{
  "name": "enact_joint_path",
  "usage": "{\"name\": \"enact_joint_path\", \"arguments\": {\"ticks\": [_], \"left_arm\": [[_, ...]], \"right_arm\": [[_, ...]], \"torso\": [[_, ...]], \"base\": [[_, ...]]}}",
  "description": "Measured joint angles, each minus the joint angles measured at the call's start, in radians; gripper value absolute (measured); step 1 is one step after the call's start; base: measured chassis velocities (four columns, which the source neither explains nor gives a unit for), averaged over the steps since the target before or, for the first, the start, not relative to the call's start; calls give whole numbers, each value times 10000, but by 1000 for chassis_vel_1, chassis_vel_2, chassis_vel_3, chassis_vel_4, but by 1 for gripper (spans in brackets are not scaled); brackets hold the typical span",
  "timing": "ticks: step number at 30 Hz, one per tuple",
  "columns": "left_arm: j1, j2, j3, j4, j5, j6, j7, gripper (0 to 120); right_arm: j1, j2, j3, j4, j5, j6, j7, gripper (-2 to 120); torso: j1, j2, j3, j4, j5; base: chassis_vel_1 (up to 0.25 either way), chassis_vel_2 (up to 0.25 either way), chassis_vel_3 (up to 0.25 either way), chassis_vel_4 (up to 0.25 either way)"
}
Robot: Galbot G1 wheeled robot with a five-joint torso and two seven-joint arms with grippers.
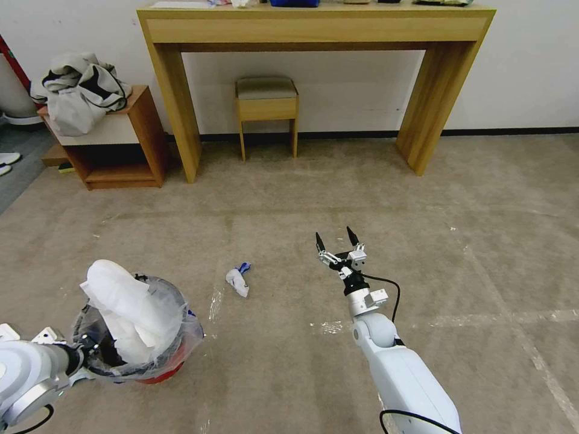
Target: Pick up the trash bin and place the garbage on the floor into it.
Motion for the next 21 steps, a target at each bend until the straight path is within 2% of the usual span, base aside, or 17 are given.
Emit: {"name": "enact_joint_path", "arguments": {"ticks": [21], "left_arm": [[-44,-72,70,73,93,-20,-27,0]], "right_arm": [[1,-34,2,122,-63,19,63,100]], "torso": [[0,0,0,4,0]], "base": [[0,0,0,0]]}}
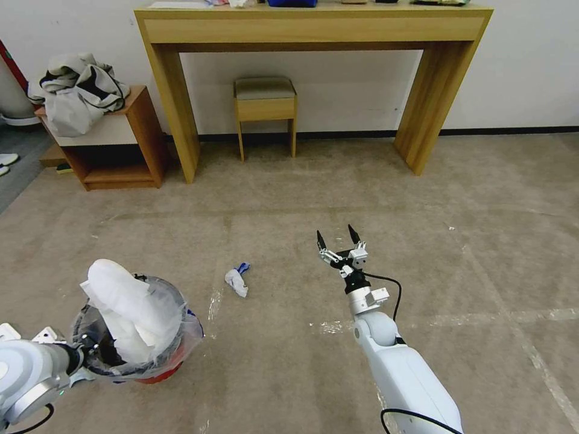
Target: Pick up the trash bin and place the garbage on the floor into it.
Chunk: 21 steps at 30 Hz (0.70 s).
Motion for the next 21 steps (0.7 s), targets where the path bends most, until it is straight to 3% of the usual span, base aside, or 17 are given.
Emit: {"name": "enact_joint_path", "arguments": {"ticks": [21], "left_arm": [[-13,11,34,65,76,140,61,0]], "right_arm": [[-35,71,-26,-77,-93,23,-16,100]], "torso": [[0,0,0,3,0]], "base": [[0,0,0,0]]}}
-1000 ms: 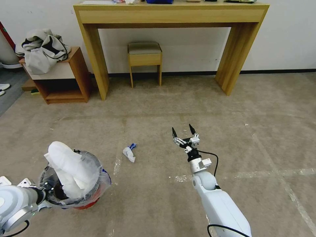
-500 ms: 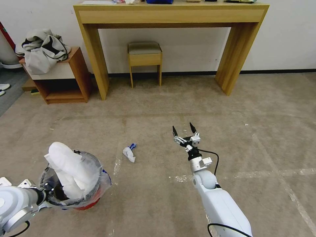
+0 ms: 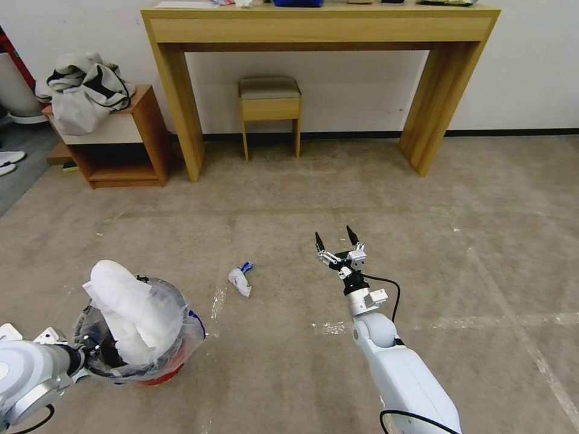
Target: Pick up the trash bin and place the garbage on the floor into it.
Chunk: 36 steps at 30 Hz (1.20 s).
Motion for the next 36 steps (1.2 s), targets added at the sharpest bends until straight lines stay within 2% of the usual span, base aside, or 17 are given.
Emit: {"name": "enact_joint_path", "arguments": {"ticks": [36], "left_arm": [[-75,66,36,142,92,26,67,0]], "right_arm": [[-26,50,36,10,-358,9,28,100]], "torso": [[0,0,0,-3,0]], "base": [[0,0,0,0]]}}
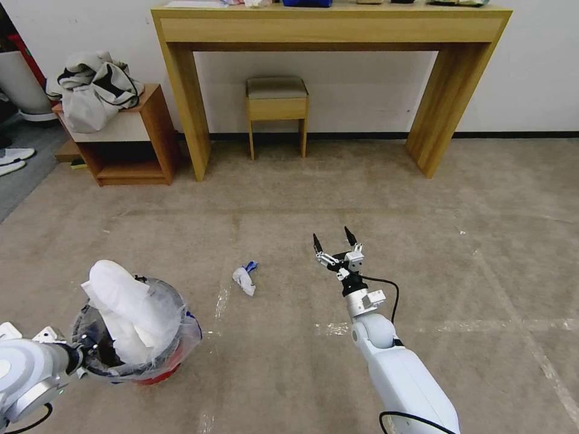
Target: Pick up the trash bin and place the garbage on the floor into it.
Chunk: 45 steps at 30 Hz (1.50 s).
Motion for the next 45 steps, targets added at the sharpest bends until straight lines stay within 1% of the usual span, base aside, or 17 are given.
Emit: {"name": "enact_joint_path", "arguments": {"ticks": [7,13,22,27,40,42,45], "left_arm": [[-4,-40,16,-17,0,0,-8,0],[2,-53,-9,-56,-14,-35,-49,0],[45,-83,-62,-101,-11,-71,-93,0],[36,-84,-63,-93,-8,-72,-101,0],[34,-97,-119,-50,-14,-71,-119,0],[29,-96,-127,-52,-35,-83,-120,0],[29,-97,-127,-52,-34,-89,-120,0]], "right_arm": [[21,-18,-8,-49,35,44,-43,100],[39,-35,-15,-99,62,75,-44,100],[78,-44,-23,-157,107,115,-57,100],[77,-50,-22,-182,119,116,-73,100],[178,-11,-98,-322,123,160,-112,100],[242,-5,-122,-373,121,219,-116,100],[299,-17,-158,-424,118,251,-127,100]], "torso": [[0,0,0,0,0],[0,0,0,0,0],[0,0,0,1,0],[1,0,0,-1,1],[2,-2,2,-1,-2],[3,-2,2,2,1],[5,-2,3,-2,0]], "base": [[0,0,0,0],[-89,106,94,-87],[-153,161,142,-155],[-182,160,156,-168],[-183,188,188,-177],[-113,132,155,-140],[-92,83,56,-69]]}}
